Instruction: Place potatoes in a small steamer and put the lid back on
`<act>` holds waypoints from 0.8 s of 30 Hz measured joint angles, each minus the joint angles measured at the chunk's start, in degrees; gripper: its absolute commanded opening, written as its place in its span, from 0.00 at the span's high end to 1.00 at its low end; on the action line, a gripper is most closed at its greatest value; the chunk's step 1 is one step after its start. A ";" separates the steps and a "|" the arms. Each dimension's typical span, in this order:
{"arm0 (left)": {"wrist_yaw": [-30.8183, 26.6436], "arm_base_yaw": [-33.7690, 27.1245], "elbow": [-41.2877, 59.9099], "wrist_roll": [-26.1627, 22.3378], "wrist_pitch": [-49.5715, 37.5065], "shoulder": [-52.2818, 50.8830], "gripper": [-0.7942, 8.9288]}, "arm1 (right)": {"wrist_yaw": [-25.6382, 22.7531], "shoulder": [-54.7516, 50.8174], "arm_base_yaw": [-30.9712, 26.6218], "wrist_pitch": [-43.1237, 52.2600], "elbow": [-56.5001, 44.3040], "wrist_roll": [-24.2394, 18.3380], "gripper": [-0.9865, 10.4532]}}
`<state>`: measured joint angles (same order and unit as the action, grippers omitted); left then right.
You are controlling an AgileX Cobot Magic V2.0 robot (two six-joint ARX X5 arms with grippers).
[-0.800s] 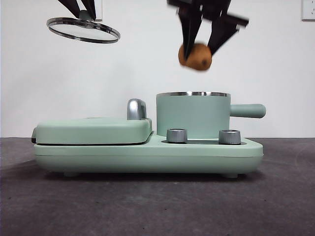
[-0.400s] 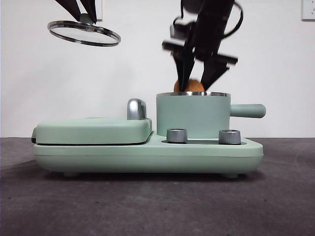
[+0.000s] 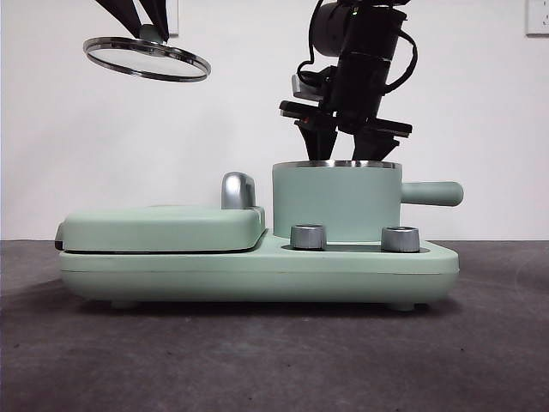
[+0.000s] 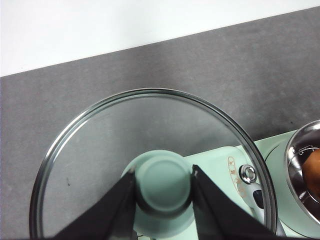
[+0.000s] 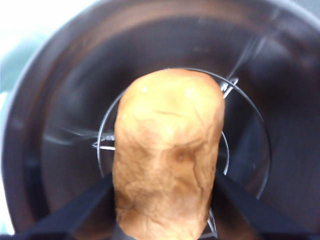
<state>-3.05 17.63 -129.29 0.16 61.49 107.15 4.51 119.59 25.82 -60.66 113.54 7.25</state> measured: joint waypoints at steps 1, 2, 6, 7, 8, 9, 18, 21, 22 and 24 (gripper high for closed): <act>0.00 0.00 0.00 0.00 0.00 0.00 0.90 | 0.00 -0.04 0.00 -0.35 0.00 0.00 0.62; -0.02 0.00 0.00 0.00 0.00 0.00 0.90 | -0.02 -0.04 0.00 -0.48 0.00 0.02 0.60; 0.00 0.00 0.00 0.00 0.00 0.02 0.90 | -0.04 -0.09 -0.07 -0.90 0.22 0.02 0.58; 0.00 0.00 0.00 0.02 0.00 0.02 0.90 | -0.04 -0.09 -0.07 -1.49 0.81 0.02 0.58; -0.02 0.00 0.00 0.02 0.00 0.02 0.90 | -0.04 -0.09 -0.07 -1.97 1.46 0.02 0.58; 0.00 0.00 0.00 0.02 0.02 0.02 0.90 | -0.04 -0.11 -0.04 -2.56 2.40 0.02 0.58; 0.00 0.00 0.00 0.61 0.04 0.02 0.90 | -1.70 -6.67 0.00 -11.54 12.07 0.09 0.58; 0.00 0.00 0.00 0.70 0.02 0.02 0.90 | -3.58 -9.49 0.00 -15.87 12.00 0.11 0.58; 0.00 0.00 0.00 0.72 0.02 0.02 0.90 | -4.76 -10.19 0.00 -16.17 11.98 0.11 0.58; 0.02 0.02 0.00 0.72 0.07 0.02 0.90 | -6.80 -11.58 0.00 -16.24 11.58 0.13 0.58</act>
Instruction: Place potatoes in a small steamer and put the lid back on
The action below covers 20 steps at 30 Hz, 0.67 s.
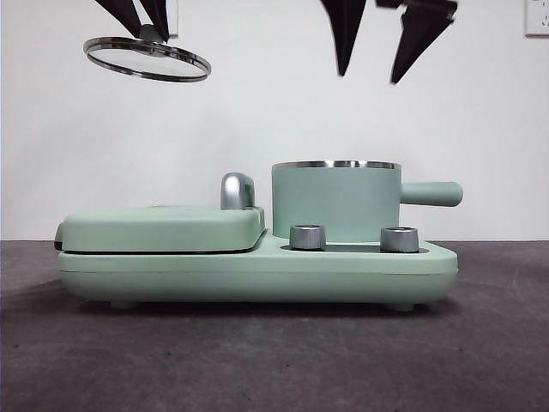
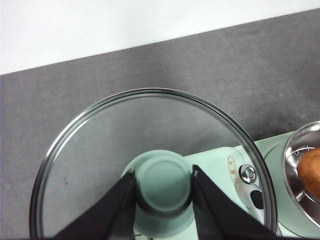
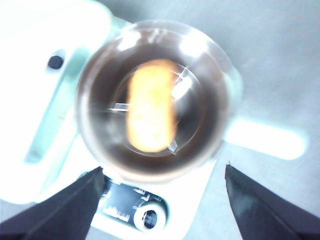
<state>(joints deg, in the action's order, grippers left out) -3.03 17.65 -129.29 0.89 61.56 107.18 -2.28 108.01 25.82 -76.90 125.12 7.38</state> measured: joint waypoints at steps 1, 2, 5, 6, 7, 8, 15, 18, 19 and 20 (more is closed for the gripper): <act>0.00 0.00 0.00 0.00 -0.02 0.00 0.90 | -0.46 -1.09 0.00 -0.02 -0.79 0.00 0.58; 0.00 0.00 0.00 -0.02 0.00 0.02 0.90 | -0.57 -2.21 0.04 -0.02 -1.68 0.00 0.58; -0.02 0.09 0.00 0.00 0.00 0.00 0.90 | -0.92 -7.30 0.70 -0.02 -4.85 0.00 0.58; -0.02 0.11 0.00 0.00 0.00 0.02 0.90 | -1.01 -9.73 1.03 -0.02 -6.60 0.00 0.58; -0.02 0.17 0.00 0.00 0.02 0.02 0.90 | -1.44 -12.31 1.42 -0.02 -8.46 0.00 0.58; -0.02 0.28 0.00 0.00 0.00 0.02 0.90 | -2.03 -14.60 1.77 -0.02 -10.25 0.00 0.58; 1.84 1.77 0.00 0.00 0.00 0.02 0.90 | -3.96 -33.33 5.03 -0.02 -28.02 0.15 0.58; 1.81 2.93 0.00 0.00 0.00 0.02 0.90 | -3.93 -41.70 6.64 0.04 -35.58 1.09 0.58; 1.84 3.37 0.00 0.00 0.00 0.02 0.90 | -3.93 -44.98 7.08 0.39 -38.32 1.81 0.58; 1.84 3.85 0.00 0.00 0.00 0.02 0.90 | -3.91 -48.46 7.50 0.48 -41.07 2.69 0.58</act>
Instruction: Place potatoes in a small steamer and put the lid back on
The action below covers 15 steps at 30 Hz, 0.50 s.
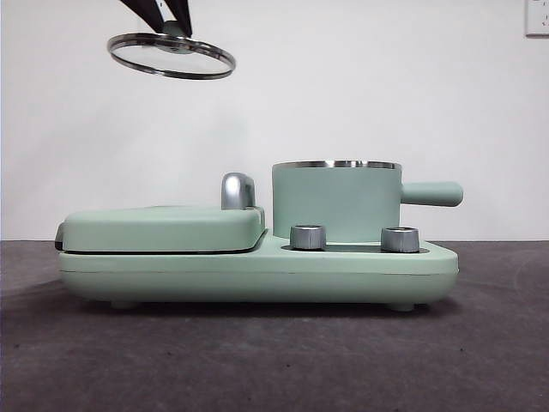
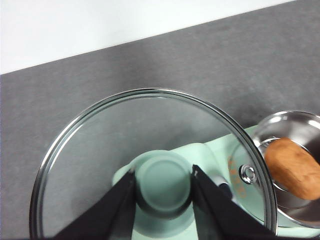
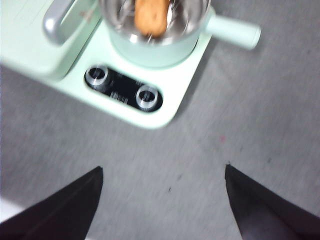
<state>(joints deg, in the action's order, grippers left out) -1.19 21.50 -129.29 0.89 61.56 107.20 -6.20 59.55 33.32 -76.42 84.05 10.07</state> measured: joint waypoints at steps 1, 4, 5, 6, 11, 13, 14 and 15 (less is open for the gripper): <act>0.00 0.39 0.00 0.00 0.00 0.00 0.90 | 0.02 -3.02 0.24 1.16 -2.54 0.94 0.58; 0.00 1.95 0.00 0.00 0.00 0.00 0.90 | -0.02 -12.98 0.37 7.91 -10.12 4.50 0.58; 0.00 2.47 0.00 0.00 0.00 0.00 0.90 | -0.04 -15.56 0.37 9.14 -12.09 5.53 0.58; -0.02 3.19 0.00 0.00 0.00 0.00 0.90 | -0.04 -18.60 0.37 9.81 -14.40 6.71 0.58; 0.00 6.40 0.00 0.00 0.00 0.00 0.90 | 0.22 -29.77 0.37 9.42 -22.84 10.95 0.58; 0.02 7.74 0.00 0.00 0.00 0.00 0.90 | 0.22 -32.98 0.37 9.38 -25.11 11.72 0.58; 0.02 8.41 0.00 0.00 -0.02 0.02 0.90 | 0.24 -34.47 0.37 9.38 -26.08 12.04 0.58; 0.02 9.18 0.00 0.00 -0.02 0.11 0.90 | 0.24 -35.71 0.37 9.35 -26.80 12.37 0.58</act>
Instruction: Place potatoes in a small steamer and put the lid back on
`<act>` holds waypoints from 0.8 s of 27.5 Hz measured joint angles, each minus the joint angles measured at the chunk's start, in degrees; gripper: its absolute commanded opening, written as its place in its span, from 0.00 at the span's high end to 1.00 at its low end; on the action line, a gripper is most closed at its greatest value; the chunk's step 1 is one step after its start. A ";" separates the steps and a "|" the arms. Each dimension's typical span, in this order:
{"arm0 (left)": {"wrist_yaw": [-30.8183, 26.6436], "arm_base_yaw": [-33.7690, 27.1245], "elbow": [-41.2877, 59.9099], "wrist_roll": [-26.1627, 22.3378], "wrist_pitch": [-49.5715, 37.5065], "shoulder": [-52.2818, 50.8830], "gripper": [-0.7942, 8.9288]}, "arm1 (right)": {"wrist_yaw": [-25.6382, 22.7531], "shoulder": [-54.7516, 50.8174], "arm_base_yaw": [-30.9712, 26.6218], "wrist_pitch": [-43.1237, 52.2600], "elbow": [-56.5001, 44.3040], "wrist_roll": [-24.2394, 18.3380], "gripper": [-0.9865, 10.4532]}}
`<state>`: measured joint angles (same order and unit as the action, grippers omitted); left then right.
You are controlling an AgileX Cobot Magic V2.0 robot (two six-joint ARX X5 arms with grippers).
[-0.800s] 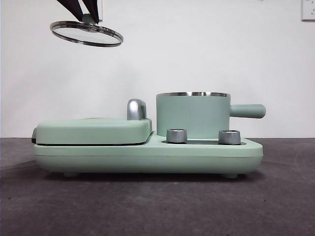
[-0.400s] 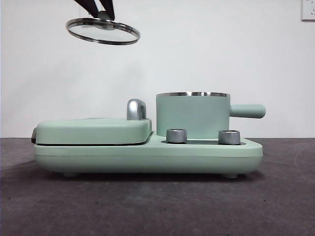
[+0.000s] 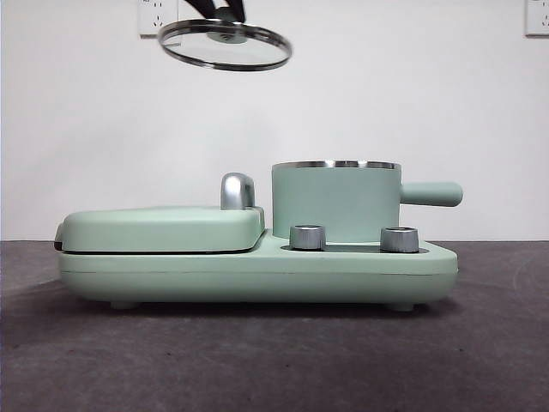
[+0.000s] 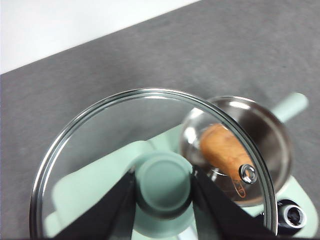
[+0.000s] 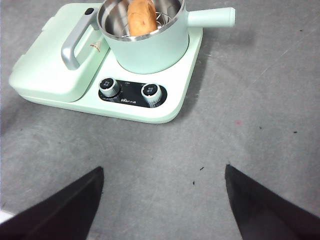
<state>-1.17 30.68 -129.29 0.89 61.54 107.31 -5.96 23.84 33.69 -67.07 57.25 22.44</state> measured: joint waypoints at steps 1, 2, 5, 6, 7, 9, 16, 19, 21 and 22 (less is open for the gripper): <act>0.00 0.59 0.00 0.00 0.00 0.15 0.90 | -0.02 -1.03 0.00 0.04 -0.55 0.17 0.58; 0.00 1.25 0.00 0.00 -0.02 0.37 0.90 | -0.02 -1.68 0.00 0.04 -0.98 0.33 0.58; 0.02 2.99 0.00 0.00 0.00 1.40 0.90 | -0.02 -2.45 0.00 0.04 -1.92 0.42 0.58; 0.00 3.63 0.00 0.00 -0.02 1.88 0.90 | 0.00 -2.43 0.00 0.11 -2.03 0.42 0.58; 0.00 4.24 0.00 0.00 -0.02 2.36 0.90 | 0.00 -2.43 0.00 0.11 -2.08 0.42 0.58; 0.00 5.29 0.00 0.00 -0.07 3.34 0.90 | -0.02 -2.43 0.00 0.39 -2.08 0.42 0.58; 0.02 7.87 0.00 0.00 -2.16 6.95 0.90 | -0.02 -2.43 0.00 0.74 -2.08 0.15 0.58; 0.02 8.31 0.00 0.00 -3.13 9.01 0.90 | -0.02 -2.43 0.00 0.74 -2.08 -0.33 0.58; 0.00 8.46 0.00 0.00 -3.82 10.25 0.90 | -0.04 -2.43 0.00 0.74 -2.08 -1.07 0.58; 0.02 8.52 0.00 0.00 -4.87 10.93 0.90 | -0.04 -2.43 0.00 0.74 -2.08 -1.22 0.58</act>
<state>-1.15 39.20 -129.29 0.89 56.66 118.24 -6.00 21.41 33.69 -66.32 55.18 21.21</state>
